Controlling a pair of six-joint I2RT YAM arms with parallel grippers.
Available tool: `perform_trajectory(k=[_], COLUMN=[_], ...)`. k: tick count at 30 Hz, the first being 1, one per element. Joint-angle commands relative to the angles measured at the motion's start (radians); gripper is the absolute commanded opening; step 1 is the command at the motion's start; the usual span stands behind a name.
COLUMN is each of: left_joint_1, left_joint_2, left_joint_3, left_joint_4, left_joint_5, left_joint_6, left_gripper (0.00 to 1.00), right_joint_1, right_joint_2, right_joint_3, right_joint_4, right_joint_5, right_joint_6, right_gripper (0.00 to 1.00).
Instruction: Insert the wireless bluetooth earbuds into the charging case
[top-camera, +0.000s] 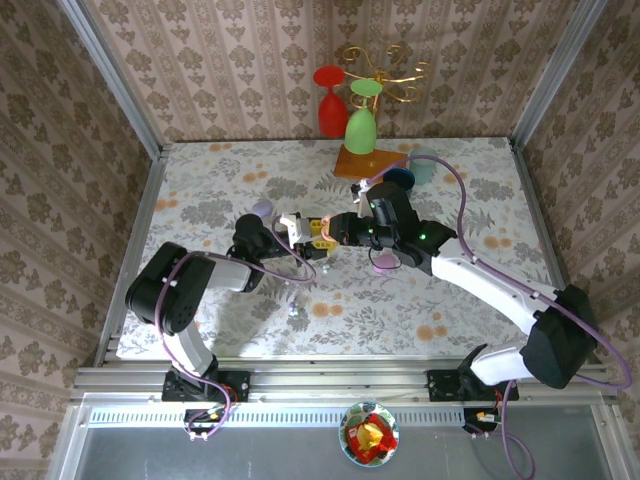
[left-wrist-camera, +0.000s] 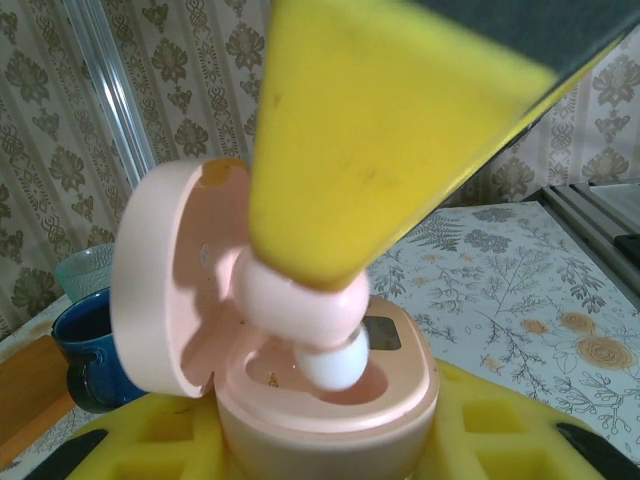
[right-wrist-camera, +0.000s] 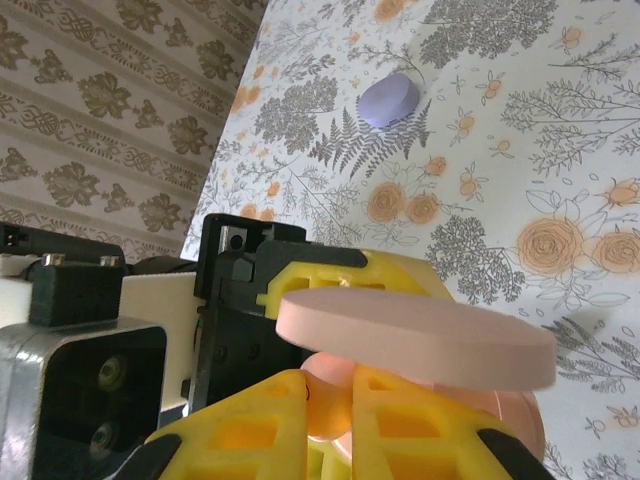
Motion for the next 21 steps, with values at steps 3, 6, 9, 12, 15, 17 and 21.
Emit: perform_trajectory(k=[3, 6, 9, 12, 15, 17, 21], left_joint_1=[-0.004, -0.003, -0.003, 0.003, 0.005, 0.006, 0.008], left_joint_2=[-0.011, -0.016, -0.020, -0.020, -0.015, -0.013, -0.012], left_joint_3=[0.008, 0.012, 0.015, 0.018, 0.018, 0.017, 0.016], left_joint_4=[0.030, 0.030, 0.030, 0.030, 0.029, 0.030, 0.030], left_joint_5=[0.032, 0.019, -0.008, -0.014, -0.021, -0.021, -0.024], left_joint_6=[-0.025, -0.037, -0.055, -0.069, -0.070, -0.069, -0.068], left_gripper=[0.27, 0.27, 0.26, 0.25, 0.25, 0.25, 0.25], right_joint_1=[-0.003, -0.003, -0.001, -0.001, -0.001, -0.001, -0.002], right_joint_2=[0.047, 0.055, 0.047, 0.033, 0.025, 0.018, 0.007], right_joint_3=[-0.019, -0.022, -0.029, -0.030, -0.026, -0.025, -0.016], right_joint_4=[0.038, 0.027, 0.016, -0.009, -0.024, -0.025, -0.043], right_joint_5=[-0.034, -0.029, -0.015, 0.010, 0.020, 0.020, 0.035], right_joint_6=[0.024, 0.035, 0.040, 0.036, 0.031, 0.027, 0.009], right_gripper=[0.16, 0.16, 0.21, 0.27, 0.32, 0.33, 0.37])
